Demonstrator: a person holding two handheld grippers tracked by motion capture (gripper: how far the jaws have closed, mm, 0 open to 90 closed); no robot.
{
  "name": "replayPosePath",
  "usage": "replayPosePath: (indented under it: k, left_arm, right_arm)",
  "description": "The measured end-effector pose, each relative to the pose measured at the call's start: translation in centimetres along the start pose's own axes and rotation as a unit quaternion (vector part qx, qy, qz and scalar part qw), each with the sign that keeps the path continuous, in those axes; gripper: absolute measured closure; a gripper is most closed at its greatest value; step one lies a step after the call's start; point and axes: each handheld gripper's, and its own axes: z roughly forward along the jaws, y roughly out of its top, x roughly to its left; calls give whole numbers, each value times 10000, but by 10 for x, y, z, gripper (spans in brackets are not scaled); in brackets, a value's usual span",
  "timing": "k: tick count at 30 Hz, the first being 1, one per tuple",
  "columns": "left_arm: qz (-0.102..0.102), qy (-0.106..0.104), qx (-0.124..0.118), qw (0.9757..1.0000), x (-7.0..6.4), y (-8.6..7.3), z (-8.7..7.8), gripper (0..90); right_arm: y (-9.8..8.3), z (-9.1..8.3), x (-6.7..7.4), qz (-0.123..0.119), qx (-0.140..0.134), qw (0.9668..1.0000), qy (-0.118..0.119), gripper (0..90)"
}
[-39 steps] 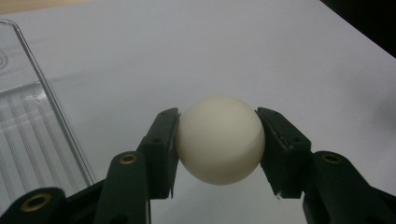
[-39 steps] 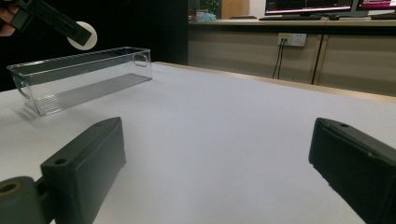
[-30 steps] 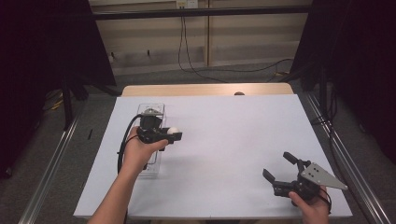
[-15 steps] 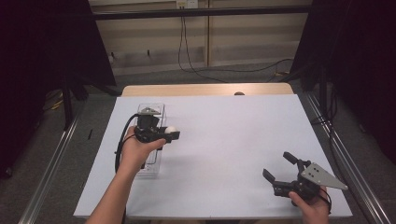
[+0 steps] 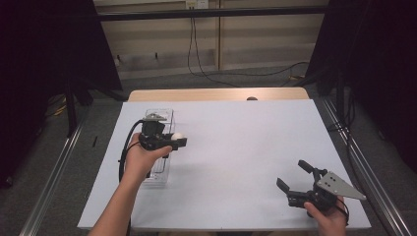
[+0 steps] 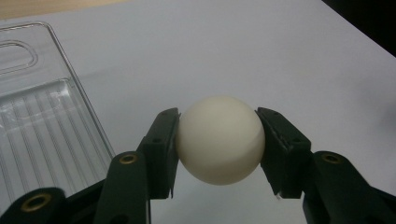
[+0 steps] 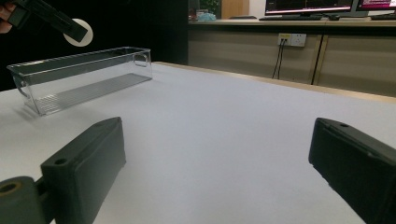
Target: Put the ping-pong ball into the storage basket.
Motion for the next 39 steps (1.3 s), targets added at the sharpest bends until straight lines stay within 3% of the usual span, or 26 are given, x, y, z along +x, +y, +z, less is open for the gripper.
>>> replayPosePath:
  k: [2, 7, 10, 12, 17, 19, 21, 24, 26, 27, 34, 36, 38, 39]
  left_arm:
    - [-80, -10, -55, 10000, -1, 0, 1, 513]
    - [3, 34, 5, 10000, 1, 1, -2, 513]
    - [-126, 39, -115, 9998, 1, 1, -2, 513]
    - [-26, 69, -13, 10000, 3, 1, -4, 513]
    - [8, 78, -24, 10000, 4, 1, -5, 513]
    - [-150, 79, -116, 9998, 3, 0, -5, 513]
    - [4, 92, -7, 10000, 6, 0, -7, 513]
    - [-15, 118, -37, 9999, 7, 0, -8, 513]
    - [-150, 124, -121, 9997, 6, -1, -8, 513]
    - [-3, 124, -64, 9999, 9, -1, -10, 513]
    - [-17, 181, -33, 9998, 10, -1, -12, 513]
    - [-164, 175, -161, 9996, 9, -2, -11, 513]
    - [-170, 174, -166, 9996, 9, -2, -11, 513]
    - [-63, 163, -82, 9998, 11, -1, -12, 513]
  right_arm:
    - [1, 0, 1, 42, -30, 10000, -45, 34]
    - [0, 0, 1, 9, -8, 10000, -31, 34]
    - [0, 0, 0, -4, -14, 10000, -17, 34]
    - [0, 0, 0, -10, -25, 10000, -20, 34]
    - [0, 0, 0, -22, -18, 10000, -39, 34]
    - [0, 0, 0, -5, -11, 10000, -39, 34]
    - [0, 0, 0, -1, 8, 10000, -32, 34]
    - [0, 0, 0, -18, -13, 10000, -37, 34]
    - [0, 0, 0, -2, -3, 10000, -40, 34]
    - [0, 0, 0, 10, 20, 10000, -19, 34]
    - [0, 0, 0, -13, -13, 10000, -32, 34]
    - [0, 0, 0, -16, -19, 10000, -41, 34]
    - [0, 0, 0, -1, -35, 10000, -56, 34]
    - [1, 0, 0, 9, -28, 10000, -52, 34]
